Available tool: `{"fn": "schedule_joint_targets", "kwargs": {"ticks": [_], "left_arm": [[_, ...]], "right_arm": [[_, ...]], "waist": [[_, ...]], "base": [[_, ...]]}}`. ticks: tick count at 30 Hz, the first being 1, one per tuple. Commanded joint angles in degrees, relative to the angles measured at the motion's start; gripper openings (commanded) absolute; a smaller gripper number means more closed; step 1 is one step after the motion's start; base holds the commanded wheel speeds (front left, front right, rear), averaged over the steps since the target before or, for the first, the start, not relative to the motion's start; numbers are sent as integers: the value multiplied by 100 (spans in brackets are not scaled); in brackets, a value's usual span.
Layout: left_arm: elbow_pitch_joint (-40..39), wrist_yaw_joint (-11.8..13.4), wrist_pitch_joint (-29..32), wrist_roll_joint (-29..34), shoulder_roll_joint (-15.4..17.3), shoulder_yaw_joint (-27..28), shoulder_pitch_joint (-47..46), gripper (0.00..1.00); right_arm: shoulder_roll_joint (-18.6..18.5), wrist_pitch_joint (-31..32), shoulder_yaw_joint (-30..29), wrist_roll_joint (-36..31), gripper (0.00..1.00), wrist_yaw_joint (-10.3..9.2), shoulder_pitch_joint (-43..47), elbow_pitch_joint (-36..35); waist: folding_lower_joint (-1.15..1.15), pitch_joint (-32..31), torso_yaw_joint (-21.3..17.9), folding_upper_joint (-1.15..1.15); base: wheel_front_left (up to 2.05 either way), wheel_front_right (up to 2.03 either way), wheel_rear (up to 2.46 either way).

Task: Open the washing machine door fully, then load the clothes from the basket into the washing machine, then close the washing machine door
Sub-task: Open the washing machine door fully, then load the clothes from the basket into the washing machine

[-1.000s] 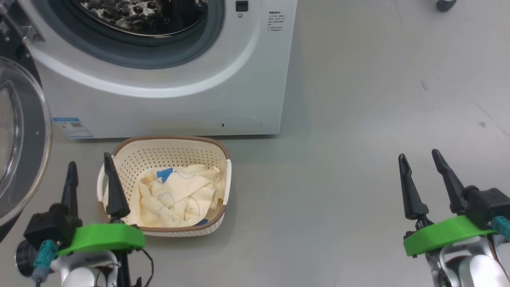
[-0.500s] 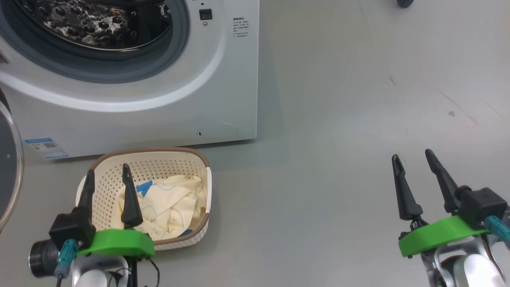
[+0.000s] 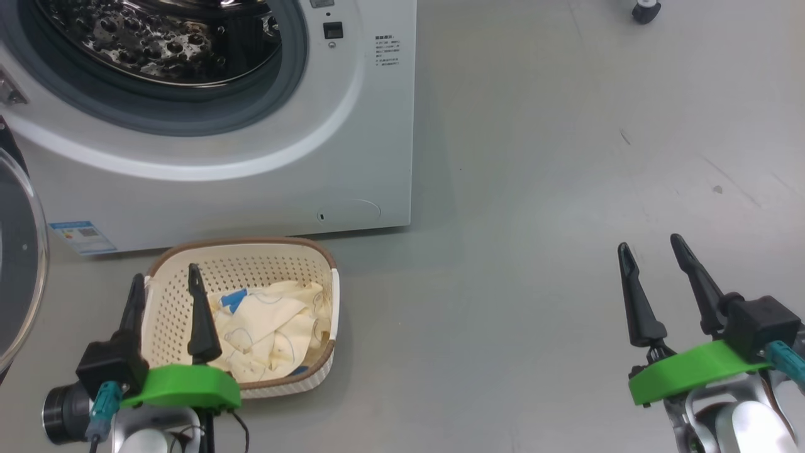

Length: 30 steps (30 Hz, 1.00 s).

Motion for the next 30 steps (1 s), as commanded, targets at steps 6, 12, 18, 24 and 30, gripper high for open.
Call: {"fn": "schedule_joint_targets", "kwargs": {"ticks": [6,12,18,24,30], "left_arm": [[-194,79,-40,-37,105,194,-63,100],[-240,125,-19,-43,134,190,-73,100],[-223,127,-51,-71,159,170,-109,100],[-241,150,-72,-25,181,92,-121,100],[-261,123,-114,-61,194,42,-154,100]], "right_arm": [[-43,-33,123,-38,100,-16,-126,-214],[-43,-47,120,-10,100,-16,-126,-204],[-43,-61,108,7,100,-16,-137,-198],[-43,-69,98,4,100,-16,-150,-185],[-43,-78,113,-3,100,-16,-186,-186]], "waist": [[0,-10,20,0],[0,22,28,0],[0,61,28,0],[0,88,44,0],[0,140,59,0]], "base": [[0,0,0],[36,-36,0],[118,-118,0],[195,-192,-3],[159,-154,-4]]}}
